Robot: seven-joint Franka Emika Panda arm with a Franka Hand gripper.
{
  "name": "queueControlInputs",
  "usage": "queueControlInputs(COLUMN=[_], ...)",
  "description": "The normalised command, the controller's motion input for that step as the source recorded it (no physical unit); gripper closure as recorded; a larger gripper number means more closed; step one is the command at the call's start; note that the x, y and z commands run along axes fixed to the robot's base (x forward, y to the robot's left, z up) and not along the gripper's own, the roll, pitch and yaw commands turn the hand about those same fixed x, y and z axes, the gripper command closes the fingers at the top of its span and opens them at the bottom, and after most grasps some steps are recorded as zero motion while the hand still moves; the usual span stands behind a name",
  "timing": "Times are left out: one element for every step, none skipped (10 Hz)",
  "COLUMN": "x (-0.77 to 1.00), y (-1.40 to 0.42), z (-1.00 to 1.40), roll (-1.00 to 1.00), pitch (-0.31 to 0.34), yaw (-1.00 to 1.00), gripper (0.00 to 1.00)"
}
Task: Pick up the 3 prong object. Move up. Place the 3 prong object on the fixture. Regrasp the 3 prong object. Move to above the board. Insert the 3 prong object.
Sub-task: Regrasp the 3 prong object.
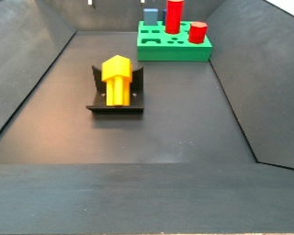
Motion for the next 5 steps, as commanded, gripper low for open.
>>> queueControlInputs(x=[0.22, 0.27, 0.31, 0.37, 0.41], y=[-0.05, -0.05, -0.06, -0.06, -0.06], z=[-0.03, -0.03, -0.03, -0.04, -0.03], roll=[1.00, 0.97, 0.80, 0.58, 0.42], pitch=[0.224, 0.245, 0.222, 0.175, 0.142], yaw=[0.17, 0.23, 0.25, 0.27, 0.28], gripper=[0.00, 0.00, 0.00, 0.00, 0.00])
